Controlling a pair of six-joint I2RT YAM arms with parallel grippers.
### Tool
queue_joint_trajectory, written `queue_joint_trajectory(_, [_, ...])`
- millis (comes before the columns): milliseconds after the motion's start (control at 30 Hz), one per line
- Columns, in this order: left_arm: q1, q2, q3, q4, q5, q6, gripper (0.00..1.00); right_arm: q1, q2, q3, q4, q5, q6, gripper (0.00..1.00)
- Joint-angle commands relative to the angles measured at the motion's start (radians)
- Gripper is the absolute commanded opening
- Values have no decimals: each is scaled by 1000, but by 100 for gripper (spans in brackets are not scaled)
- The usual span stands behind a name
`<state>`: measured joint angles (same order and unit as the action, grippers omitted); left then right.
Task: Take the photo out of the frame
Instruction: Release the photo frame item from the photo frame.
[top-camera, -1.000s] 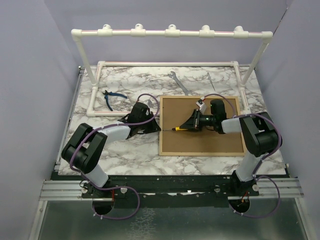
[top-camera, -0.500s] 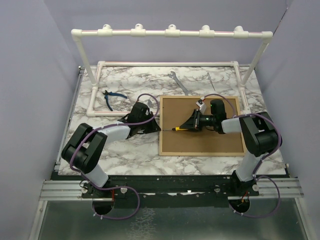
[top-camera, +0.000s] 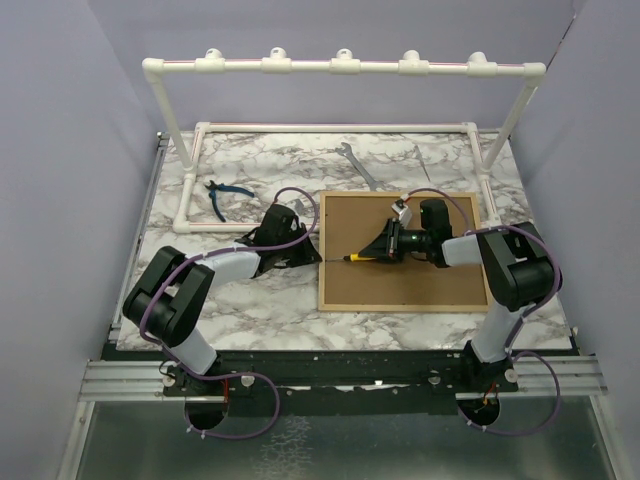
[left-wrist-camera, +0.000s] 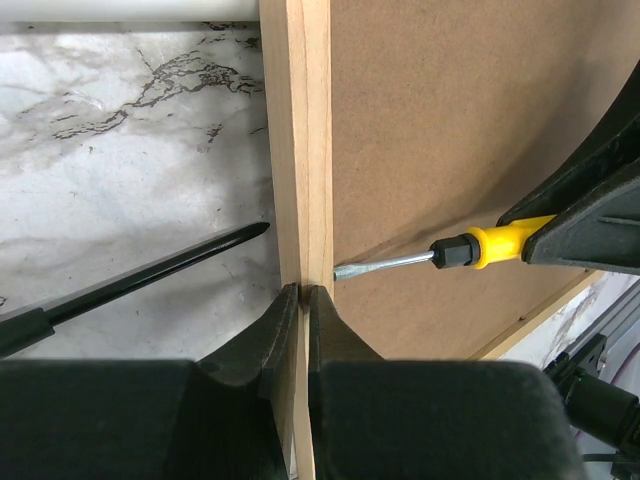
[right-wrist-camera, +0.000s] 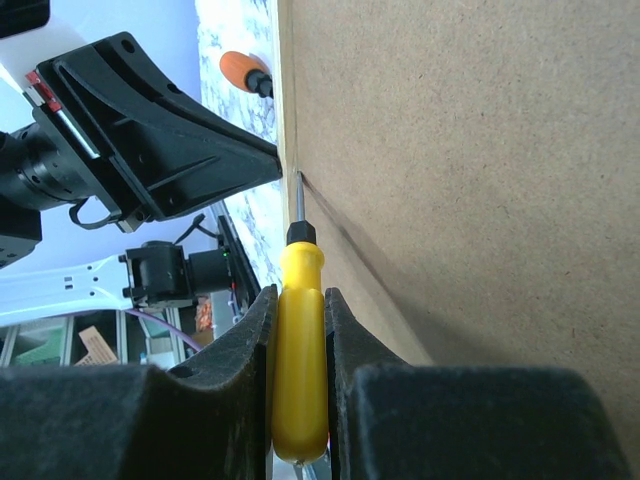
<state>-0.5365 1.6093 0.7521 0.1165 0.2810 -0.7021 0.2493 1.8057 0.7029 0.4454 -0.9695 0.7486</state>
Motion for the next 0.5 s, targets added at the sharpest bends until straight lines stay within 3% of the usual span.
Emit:
queue_joint_trajectory(0, [-3,16,-17,25,48,0,8,13,35,19,8,8,4,1])
queue_joint_trajectory(467, [-5,31,-29,64,69,-22,7,62,30,10,18,35,30,0])
